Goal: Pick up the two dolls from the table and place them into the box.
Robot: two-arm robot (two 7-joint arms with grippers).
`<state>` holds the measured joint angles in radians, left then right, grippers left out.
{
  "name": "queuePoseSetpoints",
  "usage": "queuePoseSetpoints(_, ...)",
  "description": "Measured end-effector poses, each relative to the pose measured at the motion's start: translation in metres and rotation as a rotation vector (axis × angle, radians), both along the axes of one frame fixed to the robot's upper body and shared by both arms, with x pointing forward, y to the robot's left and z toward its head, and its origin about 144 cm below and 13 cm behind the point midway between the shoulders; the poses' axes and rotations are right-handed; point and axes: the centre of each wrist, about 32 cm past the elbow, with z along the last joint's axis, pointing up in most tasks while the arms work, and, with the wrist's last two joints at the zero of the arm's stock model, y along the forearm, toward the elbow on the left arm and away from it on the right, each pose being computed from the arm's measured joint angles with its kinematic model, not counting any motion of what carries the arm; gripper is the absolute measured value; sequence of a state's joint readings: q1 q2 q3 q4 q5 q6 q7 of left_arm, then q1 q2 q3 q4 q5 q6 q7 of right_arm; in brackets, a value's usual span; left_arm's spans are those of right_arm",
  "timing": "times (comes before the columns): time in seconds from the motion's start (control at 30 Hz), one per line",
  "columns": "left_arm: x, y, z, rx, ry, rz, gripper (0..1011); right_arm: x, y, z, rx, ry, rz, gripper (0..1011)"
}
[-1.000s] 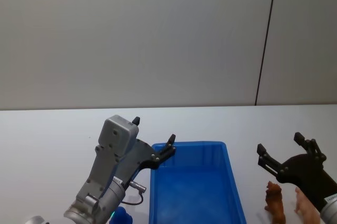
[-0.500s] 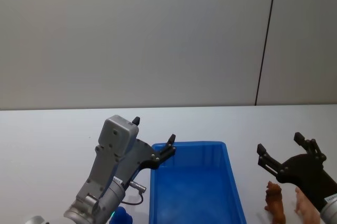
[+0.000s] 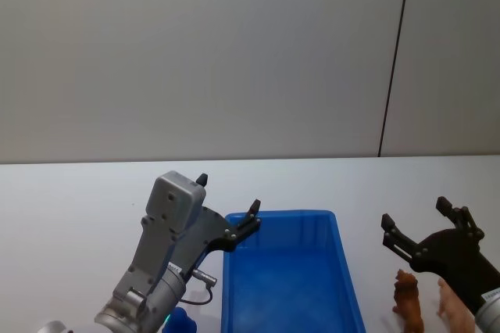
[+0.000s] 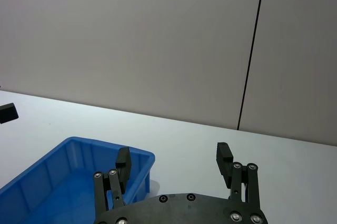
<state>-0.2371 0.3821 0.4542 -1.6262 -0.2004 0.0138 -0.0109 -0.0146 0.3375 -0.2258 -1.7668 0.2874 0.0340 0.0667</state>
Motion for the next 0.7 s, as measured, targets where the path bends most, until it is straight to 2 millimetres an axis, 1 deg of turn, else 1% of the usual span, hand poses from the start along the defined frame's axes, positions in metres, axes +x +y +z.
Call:
queuePoseSetpoints(0.37,0.0,0.0,0.0,0.0,0.0,0.0,1003,-0.0006,-0.0026,-0.0002,-0.001,0.005,-0.015,1001)
queuePoseSetpoints(0.7,0.0,0.0,0.0,0.0,0.0,0.0,1003,-0.006,-0.0042,-0.0012,-0.01,0.051,-0.079,1001)
